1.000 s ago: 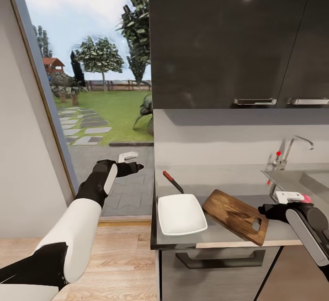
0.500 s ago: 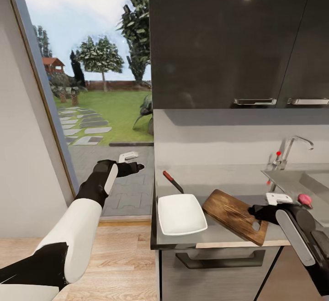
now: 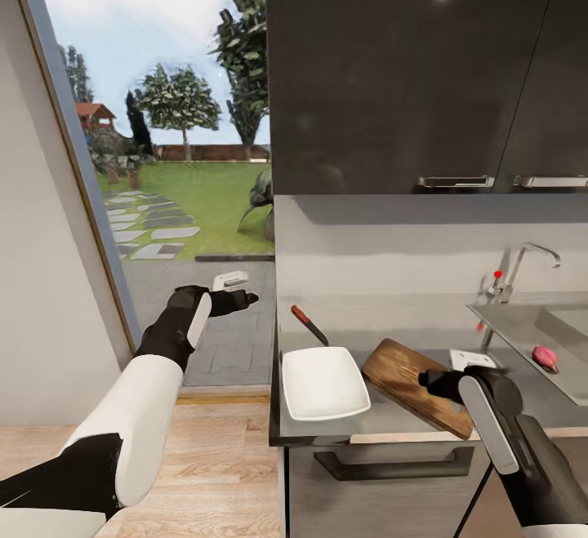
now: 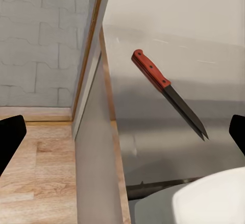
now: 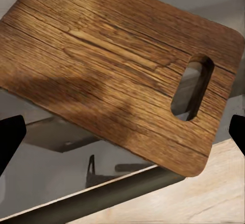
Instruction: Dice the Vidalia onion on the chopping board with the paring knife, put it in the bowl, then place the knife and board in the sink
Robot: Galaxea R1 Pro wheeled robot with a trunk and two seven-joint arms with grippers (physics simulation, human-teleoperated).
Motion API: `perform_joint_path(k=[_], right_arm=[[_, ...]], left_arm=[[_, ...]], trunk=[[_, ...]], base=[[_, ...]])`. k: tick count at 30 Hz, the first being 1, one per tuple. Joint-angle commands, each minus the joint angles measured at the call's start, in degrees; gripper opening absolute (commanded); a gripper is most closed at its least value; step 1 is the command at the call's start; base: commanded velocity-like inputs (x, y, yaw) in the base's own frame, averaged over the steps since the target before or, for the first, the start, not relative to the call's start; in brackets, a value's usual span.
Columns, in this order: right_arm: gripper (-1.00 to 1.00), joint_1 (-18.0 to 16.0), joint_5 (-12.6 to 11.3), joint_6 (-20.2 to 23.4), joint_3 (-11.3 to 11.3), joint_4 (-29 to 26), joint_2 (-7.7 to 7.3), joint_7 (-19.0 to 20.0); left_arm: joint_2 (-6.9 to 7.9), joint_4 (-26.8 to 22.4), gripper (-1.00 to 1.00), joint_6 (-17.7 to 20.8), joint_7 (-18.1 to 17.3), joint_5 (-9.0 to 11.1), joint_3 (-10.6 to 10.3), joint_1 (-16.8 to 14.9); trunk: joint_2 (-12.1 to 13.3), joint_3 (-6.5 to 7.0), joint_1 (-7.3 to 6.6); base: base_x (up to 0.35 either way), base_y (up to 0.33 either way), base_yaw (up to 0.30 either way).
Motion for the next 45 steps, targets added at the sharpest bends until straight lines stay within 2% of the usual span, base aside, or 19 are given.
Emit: perform_joint_path(k=[1, 4, 6, 14, 23, 33, 36, 37, 41, 45], right_arm=[[1.00, 0.0, -0.2, 0.1, 0.0, 0.0, 0.45, -1.4], [1.00, 0.0, 1.1, 0.1, 0.0, -0.1, 2.08, -4.5], [1.00, 0.0, 1.4, 0.1, 0.2, -0.1, 2.41, -5.4], [1.00, 0.0, 1.6, 0.1, 0.4, -0.1, 2.23, -6.2], [1.00, 0.0, 1.7, 0.0, 0.3, 0.0, 1.61, -6.3], [1.00, -0.1, 1.8, 0.1, -0.3, 0.0, -0.58, -6.6], [1.00, -0.1, 1.8, 0.1, -2.5, 0.0, -1.41, -6.6], [1.00, -0.1, 1.8, 0.1, -4.2, 0.0, -2.14, -6.6], [1.00, -0.1, 1.6, 0.1, -7.8, 0.0, -3.79, -6.3], [1.00, -0.1, 1.4, 0.1, -9.8, 0.0, -4.55, -5.9]], left_arm=[[-0.07, 0.0, 1.00, 0.3, -0.2, 0.0, 0.2, 0.0], [-0.08, 0.0, 1.00, 0.3, -0.2, 0.0, -0.3, 0.0], [-0.08, 0.0, 1.00, 0.3, -0.2, 0.0, -0.5, 0.0], [-0.08, 0.0, 1.00, 0.3, -0.2, 0.0, -0.7, 0.0], [-0.08, 0.0, 1.00, 0.3, -0.2, 0.0, -0.8, 0.0], [-0.08, 0.0, 1.00, 0.5, -0.2, 0.0, -0.8, 0.0], [-0.08, 0.0, 1.00, 0.5, -0.2, 0.0, -0.8, 0.0], [-0.08, 0.0, 1.00, 0.5, -0.2, 0.0, -0.8, 0.0], [-0.08, 0.1, 1.00, 0.5, -0.2, 0.0, -0.8, 0.0], [-0.14, 0.2, 1.00, 0.5, -0.2, 0.0, -0.8, 0.0]], trunk=[[0.0, -0.03, 0.02], [0.0, -0.03, 0.02], [0.0, -0.03, 0.02], [0.0, -0.03, 0.02], [0.0, -0.03, 0.02], [0.0, -0.03, 0.02], [0.0, -0.03, 0.02], [0.0, -0.03, 0.02], [0.0, -0.03, 0.02], [0.0, -0.03, 0.02]], base=[[0.000, 0.000, 0.000], [0.000, 0.000, 0.000], [0.000, 0.000, 0.000], [0.000, 0.000, 0.000], [0.000, 0.000, 0.000], [0.000, 0.000, 0.000], [0.000, 0.000, 0.000], [0.000, 0.000, 0.000], [0.000, 0.000, 0.000], [0.000, 0.000, 0.000]])
